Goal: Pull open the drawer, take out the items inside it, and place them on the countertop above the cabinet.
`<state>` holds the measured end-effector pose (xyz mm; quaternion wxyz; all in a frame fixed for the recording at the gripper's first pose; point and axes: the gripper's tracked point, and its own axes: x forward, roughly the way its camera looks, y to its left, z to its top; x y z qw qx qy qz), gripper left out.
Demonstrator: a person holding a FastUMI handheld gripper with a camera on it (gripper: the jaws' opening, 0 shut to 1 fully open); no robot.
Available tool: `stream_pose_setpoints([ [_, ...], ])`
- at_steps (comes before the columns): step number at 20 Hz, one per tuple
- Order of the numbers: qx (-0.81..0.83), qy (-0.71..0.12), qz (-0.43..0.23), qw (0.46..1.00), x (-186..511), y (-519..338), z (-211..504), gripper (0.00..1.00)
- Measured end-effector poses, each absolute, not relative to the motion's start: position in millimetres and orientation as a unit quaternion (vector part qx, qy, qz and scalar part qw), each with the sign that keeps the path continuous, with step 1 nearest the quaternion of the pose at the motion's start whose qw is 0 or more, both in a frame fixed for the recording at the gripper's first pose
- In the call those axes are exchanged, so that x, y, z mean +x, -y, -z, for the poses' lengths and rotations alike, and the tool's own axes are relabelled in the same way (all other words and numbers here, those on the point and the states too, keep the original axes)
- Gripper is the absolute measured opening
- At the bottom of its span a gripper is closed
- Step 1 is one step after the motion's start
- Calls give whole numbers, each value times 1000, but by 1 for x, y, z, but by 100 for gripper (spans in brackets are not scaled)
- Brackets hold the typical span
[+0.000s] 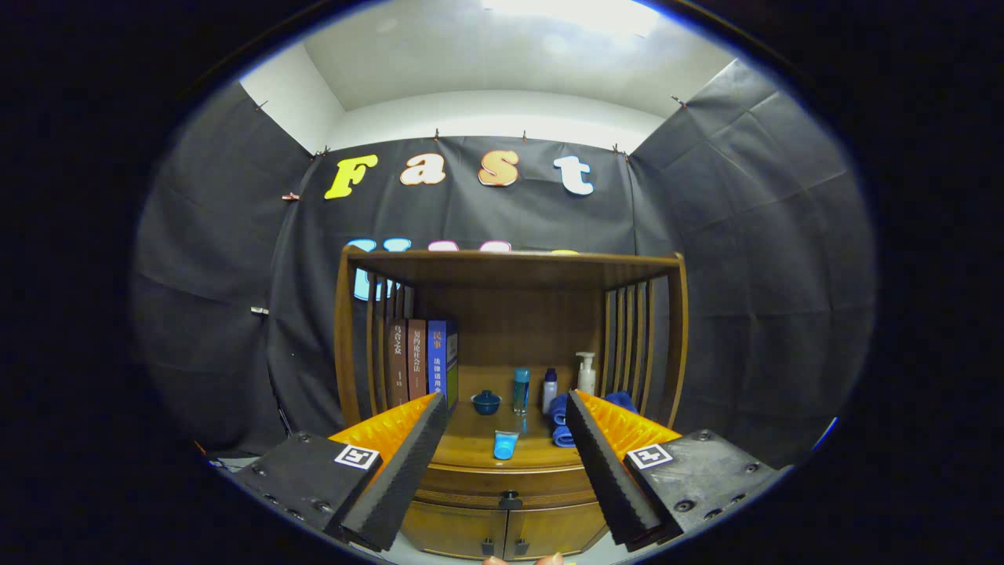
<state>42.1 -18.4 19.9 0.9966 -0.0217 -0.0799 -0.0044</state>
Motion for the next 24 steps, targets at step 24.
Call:
stream_pose_setpoints([
  [24,-5,53,2,999,41,19,-14,99],
])
